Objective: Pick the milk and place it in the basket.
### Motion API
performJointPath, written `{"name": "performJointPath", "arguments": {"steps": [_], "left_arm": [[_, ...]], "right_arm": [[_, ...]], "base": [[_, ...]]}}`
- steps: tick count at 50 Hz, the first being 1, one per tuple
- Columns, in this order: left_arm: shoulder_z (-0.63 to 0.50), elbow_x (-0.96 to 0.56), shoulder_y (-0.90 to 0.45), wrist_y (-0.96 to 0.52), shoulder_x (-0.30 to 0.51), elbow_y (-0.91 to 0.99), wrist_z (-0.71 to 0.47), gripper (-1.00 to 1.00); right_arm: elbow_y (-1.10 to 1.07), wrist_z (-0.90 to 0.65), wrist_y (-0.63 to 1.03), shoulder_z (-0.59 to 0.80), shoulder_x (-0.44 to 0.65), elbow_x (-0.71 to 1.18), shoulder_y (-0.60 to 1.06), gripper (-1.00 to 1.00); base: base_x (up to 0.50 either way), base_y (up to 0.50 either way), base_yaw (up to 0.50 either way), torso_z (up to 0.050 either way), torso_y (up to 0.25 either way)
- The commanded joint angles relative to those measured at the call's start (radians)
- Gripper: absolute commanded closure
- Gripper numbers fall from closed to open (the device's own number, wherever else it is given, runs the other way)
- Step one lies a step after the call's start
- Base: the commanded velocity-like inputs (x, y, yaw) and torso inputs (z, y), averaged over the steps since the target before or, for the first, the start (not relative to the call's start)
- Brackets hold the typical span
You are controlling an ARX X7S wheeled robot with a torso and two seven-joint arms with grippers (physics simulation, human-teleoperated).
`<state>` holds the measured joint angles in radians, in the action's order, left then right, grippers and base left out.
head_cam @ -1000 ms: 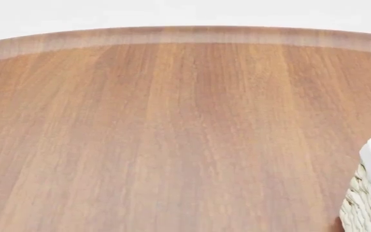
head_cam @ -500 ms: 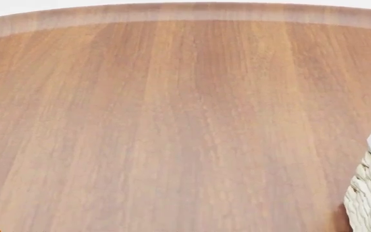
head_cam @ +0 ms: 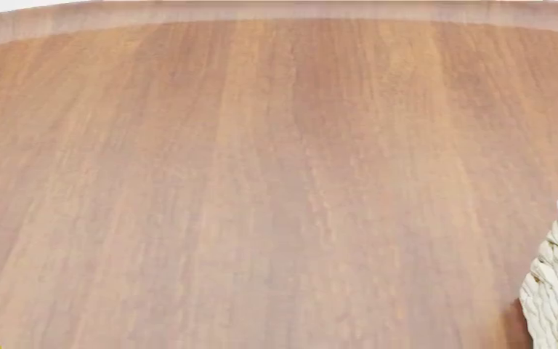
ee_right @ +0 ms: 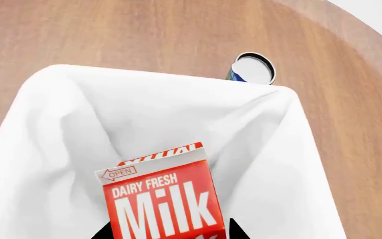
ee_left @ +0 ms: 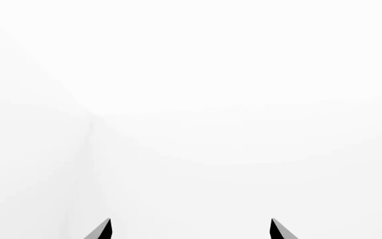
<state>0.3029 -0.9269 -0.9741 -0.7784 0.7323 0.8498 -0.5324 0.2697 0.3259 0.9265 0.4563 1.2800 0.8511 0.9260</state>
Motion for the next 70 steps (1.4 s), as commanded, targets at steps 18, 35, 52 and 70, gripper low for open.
{"name": "performJointPath", "arguments": {"steps": [18,35,52,70], "left_arm": [[0.024,-0.023,0.014,0.009,-0.004,-0.004,-0.026,-1.0],[0.019,-0.013,0.02,0.017,0.002,-0.003,-0.024,-1.0],[0.012,-0.019,0.01,0.019,0.008,-0.007,-0.03,-1.0],[0.01,-0.019,0.015,0.025,0.012,-0.006,-0.034,-1.0]], "right_arm": [[-0.017,-0.004,-0.011,-0.023,0.02,-0.002,0.003,1.0],[-0.006,-0.022,-0.028,-0.034,0.016,-0.008,-0.002,-1.0],[-0.009,-0.02,-0.028,-0.04,0.022,-0.003,-0.008,-1.0],[-0.006,0.004,-0.005,-0.037,0.017,-0.036,0.057,-1.0]], "base": [[0.0,0.0,0.0,0.0,-0.083],[0.0,0.0,0.0,0.0,0.001],[0.0,0.0,0.0,0.0,0.0],[0.0,0.0,0.0,0.0,0.0]]}}
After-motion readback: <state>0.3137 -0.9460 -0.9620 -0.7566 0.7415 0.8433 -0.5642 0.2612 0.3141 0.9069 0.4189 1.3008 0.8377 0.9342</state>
